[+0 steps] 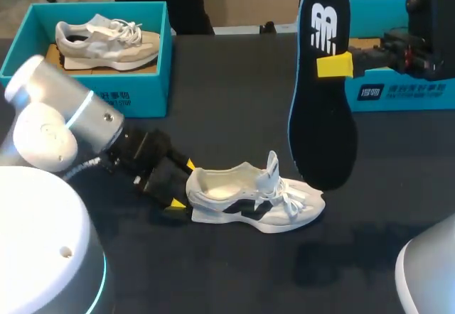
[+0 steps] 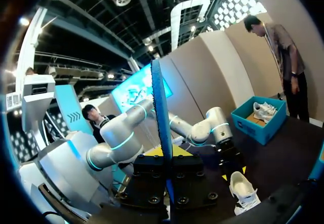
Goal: Take the shoe out of the shoebox, open the shoe tongue, remove and reinsert the insole, then place the shoe into the shoebox
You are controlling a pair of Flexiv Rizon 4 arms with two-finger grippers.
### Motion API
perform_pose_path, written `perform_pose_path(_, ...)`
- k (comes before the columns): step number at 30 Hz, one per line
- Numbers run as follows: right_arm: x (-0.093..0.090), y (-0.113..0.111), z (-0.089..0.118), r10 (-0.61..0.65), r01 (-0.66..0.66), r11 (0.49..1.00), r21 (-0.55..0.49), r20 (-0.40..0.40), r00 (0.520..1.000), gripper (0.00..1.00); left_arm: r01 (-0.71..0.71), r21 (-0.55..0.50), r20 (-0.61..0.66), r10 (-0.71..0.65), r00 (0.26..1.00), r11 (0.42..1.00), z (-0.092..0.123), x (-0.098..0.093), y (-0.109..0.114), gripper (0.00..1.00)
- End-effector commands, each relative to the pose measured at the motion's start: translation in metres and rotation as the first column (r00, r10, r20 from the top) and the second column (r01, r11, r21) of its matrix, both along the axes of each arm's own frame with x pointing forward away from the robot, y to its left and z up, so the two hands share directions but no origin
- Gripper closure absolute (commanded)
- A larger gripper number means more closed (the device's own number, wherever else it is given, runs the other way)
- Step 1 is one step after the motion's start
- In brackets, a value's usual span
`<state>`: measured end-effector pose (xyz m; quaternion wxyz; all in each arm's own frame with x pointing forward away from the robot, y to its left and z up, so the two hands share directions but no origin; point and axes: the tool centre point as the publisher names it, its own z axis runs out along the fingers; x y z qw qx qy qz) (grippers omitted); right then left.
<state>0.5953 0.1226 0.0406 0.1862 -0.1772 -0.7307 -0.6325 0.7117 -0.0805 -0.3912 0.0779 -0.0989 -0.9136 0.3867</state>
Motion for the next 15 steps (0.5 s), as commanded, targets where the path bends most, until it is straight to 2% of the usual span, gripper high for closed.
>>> perform_pose_path(1,0.003,0.002,0.0,0.003,-0.003,1.0,-0.003,-0.002,1.0,1.0,0.003,0.191,0.029,-0.009,1.0,0.981,0.008,-0.001,-0.003,0.0)
perform_pose_path(8,0.003,0.002,0.0,0.003,-0.003,1.0,-0.003,-0.002,1.0,1.0,0.003,0.191,0.029,-0.009,1.0,0.981,0.008,-0.001,-0.003,0.0)
perform_pose_path(11,0.003,0.002,0.0,0.003,-0.003,1.0,-0.003,-0.002,1.0,1.0,0.011,0.326,0.144,-0.061,0.988,0.945,0.017,-0.01,-0.014,0.0)
perform_pose_path(15,0.003,0.002,0.0,0.003,-0.003,1.0,-0.003,-0.002,1.0,1.0,0.044,0.432,0.166,-0.127,0.978,0.901,0.027,-0.011,-0.015,0.0)
